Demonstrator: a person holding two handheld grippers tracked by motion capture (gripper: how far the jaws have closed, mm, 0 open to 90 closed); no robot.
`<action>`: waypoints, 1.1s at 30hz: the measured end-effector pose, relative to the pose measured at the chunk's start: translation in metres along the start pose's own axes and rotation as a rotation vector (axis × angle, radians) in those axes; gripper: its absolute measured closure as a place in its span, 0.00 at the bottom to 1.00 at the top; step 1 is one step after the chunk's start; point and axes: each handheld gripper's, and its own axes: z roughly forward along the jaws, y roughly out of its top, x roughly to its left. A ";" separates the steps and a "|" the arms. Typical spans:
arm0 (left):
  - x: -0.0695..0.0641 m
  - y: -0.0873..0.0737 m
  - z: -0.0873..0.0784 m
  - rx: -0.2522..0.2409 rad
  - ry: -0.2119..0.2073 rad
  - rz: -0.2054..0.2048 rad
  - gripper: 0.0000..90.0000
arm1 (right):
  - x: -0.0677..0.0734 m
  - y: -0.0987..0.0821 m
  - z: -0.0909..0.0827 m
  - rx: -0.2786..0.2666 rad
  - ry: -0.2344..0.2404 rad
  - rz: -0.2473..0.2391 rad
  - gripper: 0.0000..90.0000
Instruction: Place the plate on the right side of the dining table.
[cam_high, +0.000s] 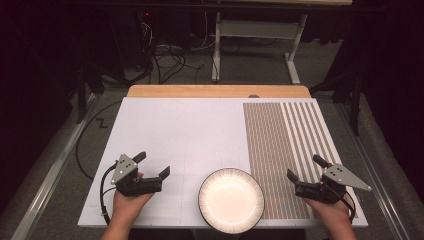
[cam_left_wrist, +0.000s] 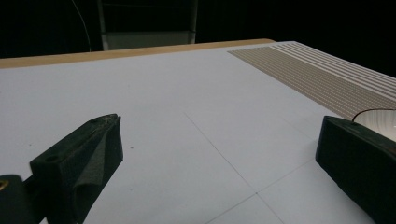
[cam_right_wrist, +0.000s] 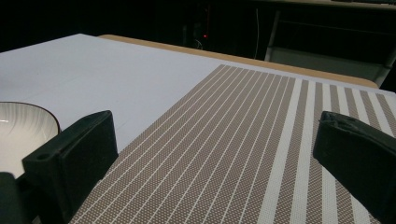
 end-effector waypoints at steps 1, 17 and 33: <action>-0.001 0.000 0.001 0.009 0.015 0.014 0.01 | 0.000 0.000 0.000 0.002 0.001 0.001 0.01; 0.001 -0.001 -0.002 -0.017 0.020 -0.008 0.00 | -0.001 -0.001 0.001 0.015 -0.014 0.014 0.01; -0.001 -0.001 0.000 -0.018 0.006 -0.002 0.00 | 0.005 0.000 0.002 0.035 0.000 -0.014 0.02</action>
